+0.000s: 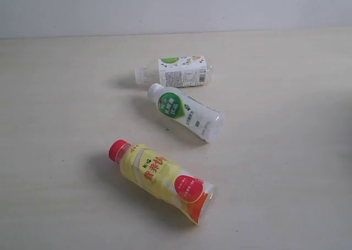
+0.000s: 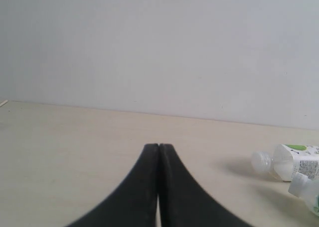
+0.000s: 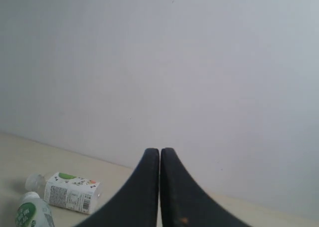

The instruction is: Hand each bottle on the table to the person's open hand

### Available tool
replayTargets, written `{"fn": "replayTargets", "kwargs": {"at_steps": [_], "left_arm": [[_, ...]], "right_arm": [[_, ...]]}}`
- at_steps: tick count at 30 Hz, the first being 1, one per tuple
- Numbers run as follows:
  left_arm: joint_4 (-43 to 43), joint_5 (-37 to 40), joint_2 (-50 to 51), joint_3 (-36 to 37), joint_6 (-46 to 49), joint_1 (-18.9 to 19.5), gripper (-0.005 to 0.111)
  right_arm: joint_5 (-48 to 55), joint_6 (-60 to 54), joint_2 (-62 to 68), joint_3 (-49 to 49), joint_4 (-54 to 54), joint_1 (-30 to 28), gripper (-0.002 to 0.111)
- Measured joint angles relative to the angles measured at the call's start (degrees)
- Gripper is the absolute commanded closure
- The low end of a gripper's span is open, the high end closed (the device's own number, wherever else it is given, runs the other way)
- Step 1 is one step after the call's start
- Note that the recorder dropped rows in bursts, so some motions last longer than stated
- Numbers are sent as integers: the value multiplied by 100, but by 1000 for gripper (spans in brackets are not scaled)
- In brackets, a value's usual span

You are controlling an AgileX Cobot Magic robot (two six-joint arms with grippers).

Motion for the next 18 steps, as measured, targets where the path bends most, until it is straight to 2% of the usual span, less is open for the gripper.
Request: {"fn": "replayTargets", "kwargs": {"at_steps": [8, 18], "left_arm": [[0, 0, 0, 0, 0, 0, 107], [0, 0, 0, 0, 0, 0, 107]], "right_arm": [[-533, 0, 0, 538, -34, 0, 107], [-270, 0, 0, 601, 136, 58, 107]]}}
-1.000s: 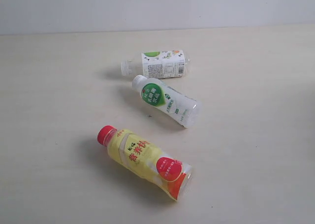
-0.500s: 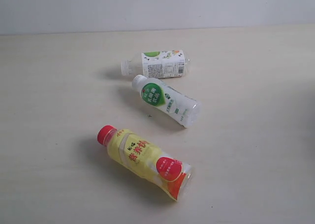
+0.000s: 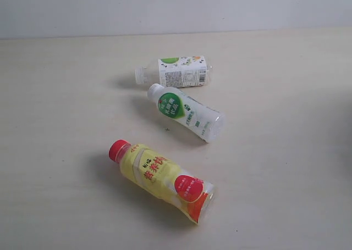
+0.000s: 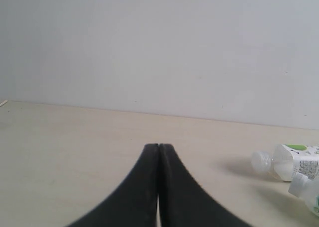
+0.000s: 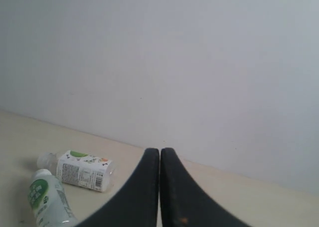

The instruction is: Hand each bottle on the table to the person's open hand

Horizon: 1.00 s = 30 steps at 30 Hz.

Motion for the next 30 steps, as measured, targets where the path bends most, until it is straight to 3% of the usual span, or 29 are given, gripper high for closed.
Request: {"fn": "replayTargets", "kwargs": {"at_steps": [9, 30], "left_arm": [[0, 0, 0, 0, 0, 0, 107], [0, 0, 0, 0, 0, 0, 107]], "right_arm": [[107, 0, 0, 2, 31, 309, 107], [121, 0, 0, 2, 31, 330, 107]]}}
